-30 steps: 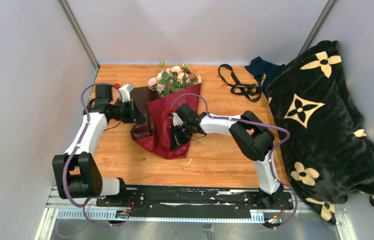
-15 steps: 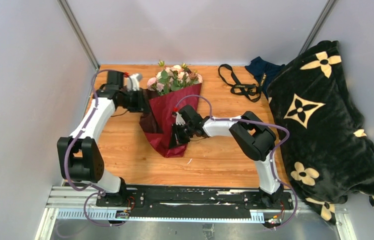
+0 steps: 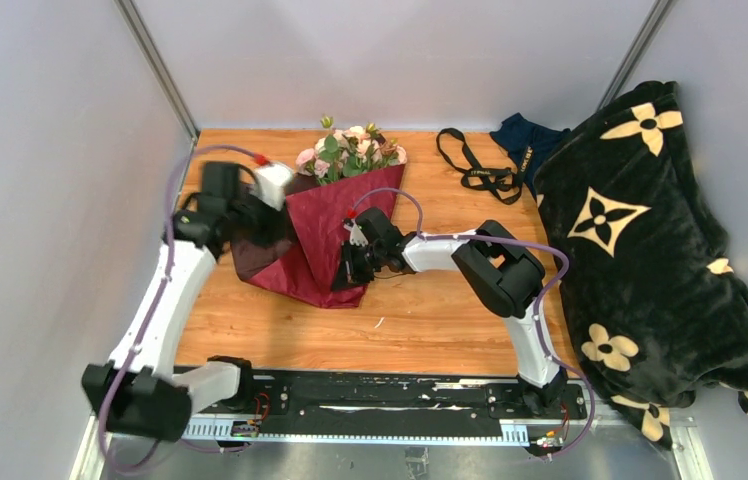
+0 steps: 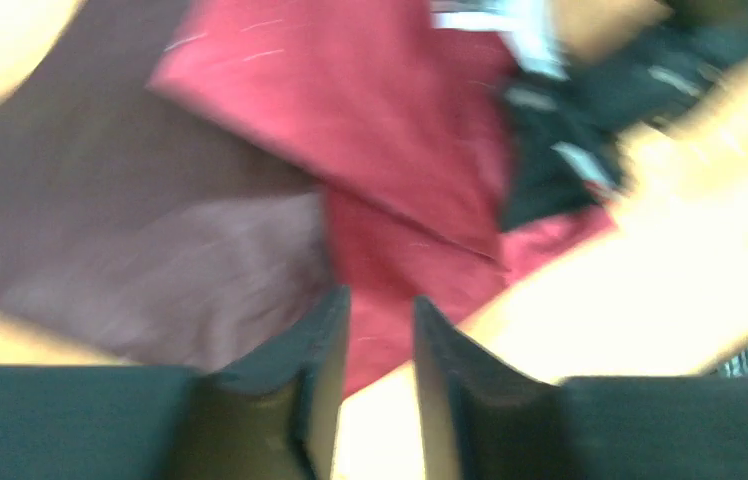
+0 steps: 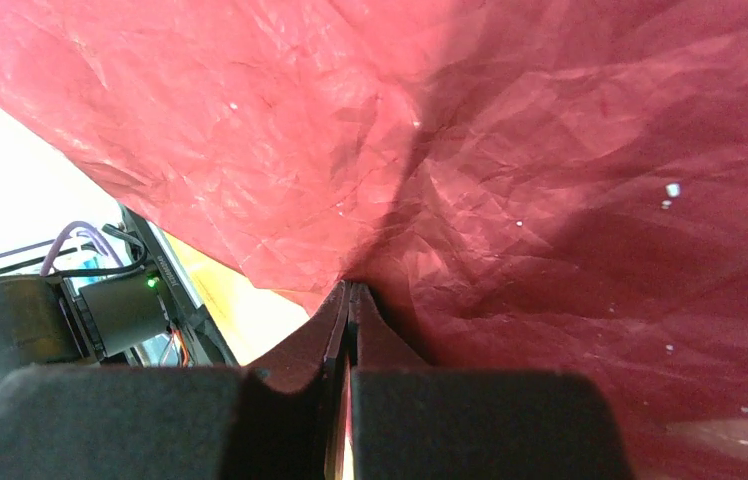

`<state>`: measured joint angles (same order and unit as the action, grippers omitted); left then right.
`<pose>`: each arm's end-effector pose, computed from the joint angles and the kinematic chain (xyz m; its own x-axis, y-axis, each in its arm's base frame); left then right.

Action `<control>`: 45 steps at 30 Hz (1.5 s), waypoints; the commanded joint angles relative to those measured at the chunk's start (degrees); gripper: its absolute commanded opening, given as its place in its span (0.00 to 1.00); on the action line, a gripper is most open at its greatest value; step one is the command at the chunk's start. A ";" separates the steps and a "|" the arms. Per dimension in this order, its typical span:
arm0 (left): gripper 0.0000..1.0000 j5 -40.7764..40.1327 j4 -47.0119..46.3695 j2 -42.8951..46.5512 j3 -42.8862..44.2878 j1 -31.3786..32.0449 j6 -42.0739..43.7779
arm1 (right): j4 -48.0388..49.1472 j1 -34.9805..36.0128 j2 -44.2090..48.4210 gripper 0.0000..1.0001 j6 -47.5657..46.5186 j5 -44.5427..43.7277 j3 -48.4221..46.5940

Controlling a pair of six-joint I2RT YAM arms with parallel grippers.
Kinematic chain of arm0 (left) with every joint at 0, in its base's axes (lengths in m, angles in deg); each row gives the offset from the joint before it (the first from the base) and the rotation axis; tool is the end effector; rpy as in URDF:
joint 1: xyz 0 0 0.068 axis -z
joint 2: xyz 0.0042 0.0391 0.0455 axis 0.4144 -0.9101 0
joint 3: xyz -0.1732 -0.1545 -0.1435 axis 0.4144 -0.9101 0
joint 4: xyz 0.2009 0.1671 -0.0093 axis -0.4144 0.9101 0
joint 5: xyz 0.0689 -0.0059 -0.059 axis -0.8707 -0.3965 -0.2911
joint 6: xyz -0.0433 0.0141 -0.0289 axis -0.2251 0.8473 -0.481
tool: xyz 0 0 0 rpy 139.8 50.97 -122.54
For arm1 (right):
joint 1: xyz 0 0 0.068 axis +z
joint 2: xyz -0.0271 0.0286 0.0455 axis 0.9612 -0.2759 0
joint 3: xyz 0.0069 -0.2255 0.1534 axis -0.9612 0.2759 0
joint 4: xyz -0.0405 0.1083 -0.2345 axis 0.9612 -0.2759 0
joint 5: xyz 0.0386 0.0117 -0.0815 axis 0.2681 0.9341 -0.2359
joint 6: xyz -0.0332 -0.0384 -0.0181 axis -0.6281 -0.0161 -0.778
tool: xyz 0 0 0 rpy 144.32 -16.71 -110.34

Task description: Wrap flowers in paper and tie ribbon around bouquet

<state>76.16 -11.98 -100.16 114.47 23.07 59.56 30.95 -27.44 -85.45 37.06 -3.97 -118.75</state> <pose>0.2386 -0.0042 0.3314 -0.6501 0.2578 -0.7148 0.3698 0.9291 -0.0013 0.2904 0.3346 0.1289 -0.9269 -0.1573 -0.3407 -0.3715 0.5122 0.7743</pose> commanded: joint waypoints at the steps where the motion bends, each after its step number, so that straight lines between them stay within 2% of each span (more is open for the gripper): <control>1: 0.24 2.32 11.16 2.40 -7.23 20.85 12.58 | -4.34 -0.75 -3.87 0.00 -1.14 -7.97 1.83; 6: 0.18 -1.53 5.71 -7.66 -9.53 25.40 14.40 | -4.09 -0.75 -3.90 0.00 -0.87 -7.48 2.18; 9: 0.16 -6.20 0.60 -13.93 -10.19 25.92 16.77 | -4.11 -0.75 -3.90 0.00 -0.94 -7.44 2.23; 12: 0.16 -7.24 -3.65 -17.61 -11.77 26.10 18.59 | -4.03 -0.75 -3.72 0.00 -0.85 -7.57 2.59; 17: 0.07 -14.60 -2.70 -20.71 -17.67 26.11 26.53 | -3.91 -0.75 -3.16 0.00 -0.94 -7.79 3.42; 22: 0.06 -21.16 -4.53 -20.83 -24.86 24.41 32.97 | -4.35 -0.84 -3.21 0.00 -1.32 -7.53 3.36; 26: 0.04 -21.06 -1.37 -21.75 -25.61 20.66 35.41 | -4.91 -0.84 -2.92 0.00 -1.70 -7.96 3.63; 29: 0.04 -23.03 -2.23 -20.68 -26.78 14.97 37.63 | -4.97 -0.90 -3.01 0.00 -1.83 -7.79 3.42; 35: 0.02 -24.99 -2.56 -24.11 -26.70 0.96 41.25 | -5.06 -0.93 -3.02 0.00 -2.17 -7.97 3.19; 39: 0.01 -26.30 -1.51 -19.92 -28.90 -5.96 44.76 | -4.89 -1.02 -3.41 0.00 -2.18 -7.68 2.94; 41: 0.01 -25.87 -0.85 -17.28 -27.10 -8.62 42.90 | -4.71 -1.02 -3.55 0.00 -2.10 -7.37 2.88; 42: 0.04 -23.63 0.37 -16.36 -23.64 -9.63 40.43 | -4.63 -1.02 -3.57 0.00 -2.19 -7.28 2.95; 43: 0.10 -20.35 2.10 -15.67 -20.52 -10.77 37.30 | -4.62 -1.03 -3.55 0.00 -2.27 -7.27 2.89; 45: 0.35 -9.96 4.11 -14.97 -13.49 -14.24 29.38 | -4.62 -1.02 -3.47 0.00 -2.42 -7.56 3.01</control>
<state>55.04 -13.51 -116.40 92.15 13.78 98.82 32.91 -27.44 -85.45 37.89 -4.70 -117.99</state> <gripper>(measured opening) 0.181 0.009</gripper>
